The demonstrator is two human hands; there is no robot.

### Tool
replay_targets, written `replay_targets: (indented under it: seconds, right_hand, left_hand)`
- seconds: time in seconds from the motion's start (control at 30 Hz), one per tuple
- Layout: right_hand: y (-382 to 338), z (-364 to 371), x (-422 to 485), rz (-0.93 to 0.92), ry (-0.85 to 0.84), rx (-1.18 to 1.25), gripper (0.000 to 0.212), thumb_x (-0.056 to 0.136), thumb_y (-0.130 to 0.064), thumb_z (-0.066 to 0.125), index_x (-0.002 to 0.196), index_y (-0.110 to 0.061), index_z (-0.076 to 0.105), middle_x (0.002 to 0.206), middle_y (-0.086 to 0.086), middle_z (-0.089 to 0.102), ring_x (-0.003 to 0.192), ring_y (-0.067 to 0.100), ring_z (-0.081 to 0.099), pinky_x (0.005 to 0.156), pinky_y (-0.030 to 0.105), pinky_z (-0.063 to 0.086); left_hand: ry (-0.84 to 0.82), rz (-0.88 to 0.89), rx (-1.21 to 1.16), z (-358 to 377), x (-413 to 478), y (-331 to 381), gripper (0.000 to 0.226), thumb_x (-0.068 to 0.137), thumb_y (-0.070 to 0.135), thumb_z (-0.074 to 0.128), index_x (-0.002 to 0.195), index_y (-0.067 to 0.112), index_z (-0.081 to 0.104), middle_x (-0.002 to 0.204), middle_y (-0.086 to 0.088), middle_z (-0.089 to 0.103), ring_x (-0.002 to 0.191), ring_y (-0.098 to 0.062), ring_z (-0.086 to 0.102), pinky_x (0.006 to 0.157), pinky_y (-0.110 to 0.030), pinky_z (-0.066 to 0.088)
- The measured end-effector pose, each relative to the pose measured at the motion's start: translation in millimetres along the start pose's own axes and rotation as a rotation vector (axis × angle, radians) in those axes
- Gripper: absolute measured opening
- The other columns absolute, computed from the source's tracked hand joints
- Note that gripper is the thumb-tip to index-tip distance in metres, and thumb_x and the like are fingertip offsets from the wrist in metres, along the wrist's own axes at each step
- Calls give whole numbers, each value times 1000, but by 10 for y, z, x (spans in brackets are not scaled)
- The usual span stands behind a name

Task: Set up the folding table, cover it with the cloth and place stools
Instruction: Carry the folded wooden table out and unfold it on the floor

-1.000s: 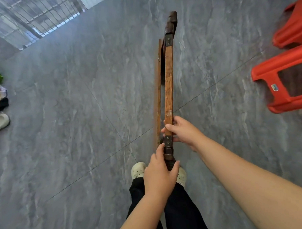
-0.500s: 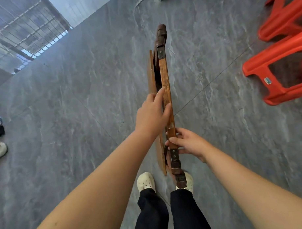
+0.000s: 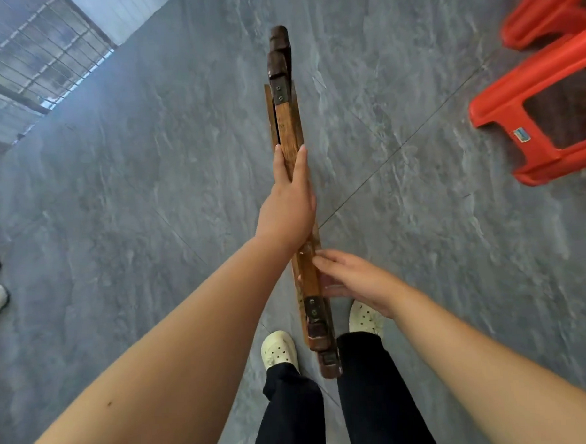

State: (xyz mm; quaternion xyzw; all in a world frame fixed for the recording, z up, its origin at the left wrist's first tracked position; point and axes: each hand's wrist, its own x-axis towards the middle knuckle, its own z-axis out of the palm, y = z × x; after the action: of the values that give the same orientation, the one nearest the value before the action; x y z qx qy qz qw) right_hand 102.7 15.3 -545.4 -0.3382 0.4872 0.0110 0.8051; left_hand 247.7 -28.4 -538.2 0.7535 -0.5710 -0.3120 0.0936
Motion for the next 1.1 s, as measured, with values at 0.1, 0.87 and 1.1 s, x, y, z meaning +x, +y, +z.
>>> replay_targets:
  seconds: [0.1,0.87,1.1]
  right_hand:
    - [13,-278,112,12,134,-35,27,98,-34,42,114,-20,58,108,8,65,98,19,64,86,29,50]
    - [172,-812,1316,-748,-169,-2073,56,85,-8,54,139,-12,39,148,11,36,143,30,19,119,45,11]
    - [115,-748,1382,-694,-145,-2169,42,80,-24,67,120,-16,61,130,7,57,132,30,40,115,48,23]
  left_hand:
    - [38,-45,-43,60,-7,63,60,99,21,36,150,27,6,158,-8,-4,96,-31,59,67,-39,53]
    - [221,21,-202,217,22,43,58,98,15,38,149,31,13,159,-1,0,121,-8,27,86,-31,46]
    - [165,-23,-229,198,29,98,61,97,15,40,148,36,14,159,4,-2,113,-11,47,79,-37,53]
